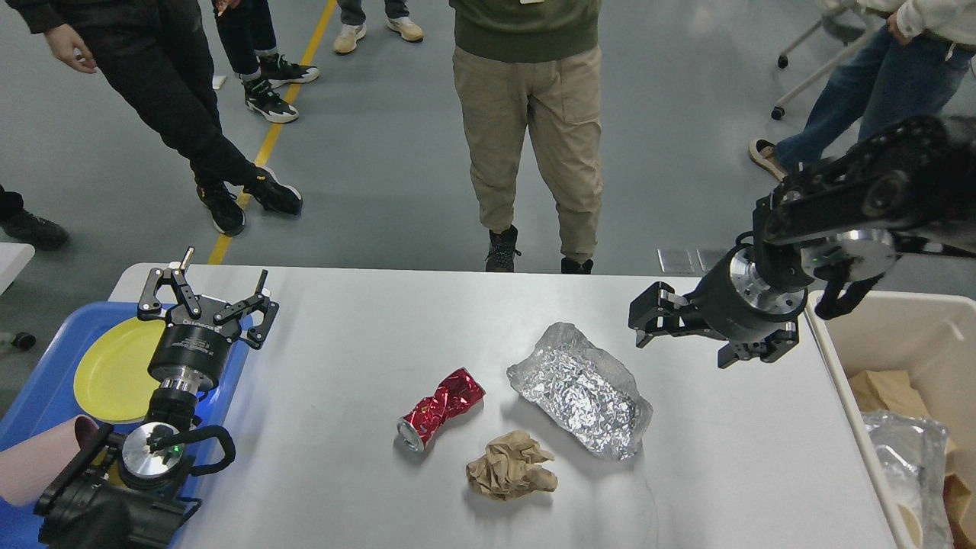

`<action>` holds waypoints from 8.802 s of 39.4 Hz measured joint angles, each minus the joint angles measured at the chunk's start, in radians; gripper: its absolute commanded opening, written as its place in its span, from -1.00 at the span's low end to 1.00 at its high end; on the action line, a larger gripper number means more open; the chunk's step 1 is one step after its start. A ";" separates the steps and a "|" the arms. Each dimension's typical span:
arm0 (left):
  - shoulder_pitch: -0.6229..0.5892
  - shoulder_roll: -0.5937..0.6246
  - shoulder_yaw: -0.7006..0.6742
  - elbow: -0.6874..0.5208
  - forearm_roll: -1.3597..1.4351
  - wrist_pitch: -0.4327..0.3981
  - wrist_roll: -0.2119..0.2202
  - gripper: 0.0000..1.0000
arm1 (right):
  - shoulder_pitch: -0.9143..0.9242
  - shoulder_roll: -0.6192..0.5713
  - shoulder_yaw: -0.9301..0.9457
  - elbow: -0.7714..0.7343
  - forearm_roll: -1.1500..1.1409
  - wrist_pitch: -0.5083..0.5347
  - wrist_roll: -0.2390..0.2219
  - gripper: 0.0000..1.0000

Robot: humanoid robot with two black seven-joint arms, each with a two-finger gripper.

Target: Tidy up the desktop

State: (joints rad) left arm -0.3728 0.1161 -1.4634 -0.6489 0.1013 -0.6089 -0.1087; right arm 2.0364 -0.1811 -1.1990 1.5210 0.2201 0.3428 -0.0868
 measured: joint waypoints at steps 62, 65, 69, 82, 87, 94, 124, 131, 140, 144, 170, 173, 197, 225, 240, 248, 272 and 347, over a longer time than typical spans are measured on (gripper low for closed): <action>0.000 -0.001 0.000 0.000 0.000 -0.002 0.000 0.93 | -0.736 0.187 0.090 -0.588 0.334 -0.134 -0.073 -0.04; 0.000 -0.001 0.000 0.000 0.000 -0.002 0.000 0.93 | -0.739 0.187 0.090 -0.588 0.334 -0.134 -0.073 -0.33; 0.000 -0.001 0.000 0.000 0.000 -0.002 0.000 0.93 | -0.747 0.187 0.092 -0.587 0.335 -0.135 -0.073 -0.66; 0.000 -0.001 0.000 0.000 0.000 -0.002 0.000 0.93 | -0.756 0.189 0.105 -0.579 0.336 -0.162 -0.073 -1.00; 0.000 -0.001 0.000 0.000 0.000 -0.002 0.000 0.93 | -0.752 0.189 0.106 -0.576 0.335 -0.163 -0.079 -1.00; 0.000 0.000 0.000 0.000 0.000 -0.002 0.000 0.93 | -0.747 0.189 0.137 -0.564 0.335 -0.163 -0.129 -1.00; 0.000 -0.001 0.000 0.000 0.000 -0.001 0.000 0.93 | -0.193 -0.030 -0.017 -0.089 0.306 -0.046 -0.144 -1.00; 0.000 -0.001 0.000 0.000 0.000 -0.001 0.000 0.93 | 0.074 -0.060 -0.100 0.069 0.266 0.114 -0.137 -1.00; 0.000 0.000 0.000 0.000 0.000 -0.001 0.000 0.93 | 0.308 -0.099 -0.143 0.211 0.217 0.200 -0.136 -1.00; 0.000 0.000 0.000 0.000 0.000 -0.001 -0.001 0.93 | 0.329 -0.101 -0.151 0.222 0.211 0.199 -0.136 -1.00; 0.000 0.001 0.000 0.000 0.000 0.000 -0.001 0.93 | 0.001 -0.500 -0.372 -0.197 0.067 0.142 -0.139 -1.00; 0.000 0.000 0.000 0.000 0.000 0.000 -0.001 0.93 | -0.165 -0.560 -0.328 -0.376 0.061 0.113 -0.137 -1.00; 0.000 0.000 0.000 0.000 0.000 0.000 0.000 0.93 | -1.435 -0.249 0.254 -1.408 0.075 -0.296 -0.146 -1.00; 0.000 0.000 0.000 0.000 0.000 0.000 -0.002 0.93 | -1.556 -0.158 0.278 -1.488 0.073 -0.333 -0.152 1.00; 0.000 0.000 0.000 0.000 0.000 0.000 -0.002 0.93 | -1.551 -0.176 0.281 -1.465 0.066 -0.343 -0.148 1.00; 0.000 0.000 0.000 0.000 0.000 0.000 -0.002 0.93 | -1.466 -0.253 0.281 -1.361 0.062 -0.326 -0.148 1.00; 0.000 -0.001 0.000 0.000 0.000 0.000 0.000 0.93 | -0.508 -0.512 -0.027 -0.613 -0.163 0.111 -0.156 1.00; 0.000 -0.001 0.000 0.000 0.000 0.000 0.000 0.93 | 0.276 -0.087 -0.018 0.152 -0.103 0.242 -0.155 0.96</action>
State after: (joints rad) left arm -0.3727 0.1155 -1.4634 -0.6488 0.1012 -0.6091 -0.1089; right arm 2.3119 -0.2676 -1.2171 1.6735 0.1172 0.5848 -0.2414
